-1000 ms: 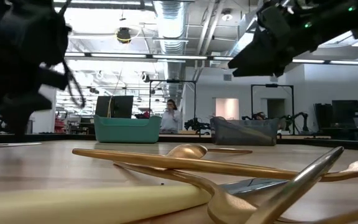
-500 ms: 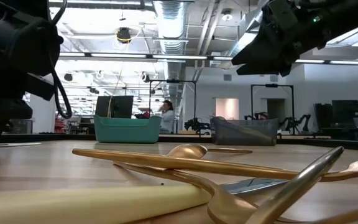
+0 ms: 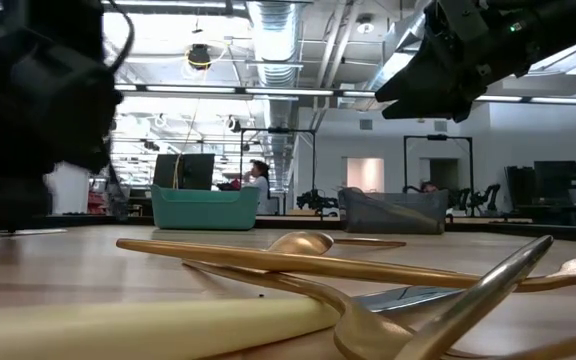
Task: Sort silverware by color (type)
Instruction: Put the yellow knife into the black bin
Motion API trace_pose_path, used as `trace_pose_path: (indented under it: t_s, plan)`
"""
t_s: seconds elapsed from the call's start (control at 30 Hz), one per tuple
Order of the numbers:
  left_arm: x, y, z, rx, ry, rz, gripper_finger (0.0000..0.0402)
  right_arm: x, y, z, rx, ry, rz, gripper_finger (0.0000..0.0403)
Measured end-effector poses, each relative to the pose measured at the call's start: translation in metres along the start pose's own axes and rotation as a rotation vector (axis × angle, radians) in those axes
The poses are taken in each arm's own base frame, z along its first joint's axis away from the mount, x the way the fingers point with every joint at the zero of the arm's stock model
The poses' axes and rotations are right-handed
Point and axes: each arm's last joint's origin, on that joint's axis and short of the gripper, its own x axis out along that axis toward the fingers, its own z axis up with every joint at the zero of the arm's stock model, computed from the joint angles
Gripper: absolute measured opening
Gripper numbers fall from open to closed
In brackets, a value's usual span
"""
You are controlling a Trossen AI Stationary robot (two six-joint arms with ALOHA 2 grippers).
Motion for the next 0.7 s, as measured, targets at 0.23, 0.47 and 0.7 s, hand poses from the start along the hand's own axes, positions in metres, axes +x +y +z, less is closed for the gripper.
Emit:
trace_pose_path:
  t_s: [0.23,0.47,0.7]
  plan:
    - [-0.016,0.022,0.022,0.032,-0.04,0.099,0.0089,0.0,0.001,0.002,0.02,-0.015,0.007,0.0264]
    - [0.01,0.039,0.051,-0.006,0.057,0.043,0.005,0.0,0.004,-0.003,-0.008,-0.002,-0.008,0.0264]
    - [0.036,0.047,0.055,-0.065,0.152,-0.045,0.0029,-0.005,0.008,-0.009,-0.036,0.035,0.005,0.0264]
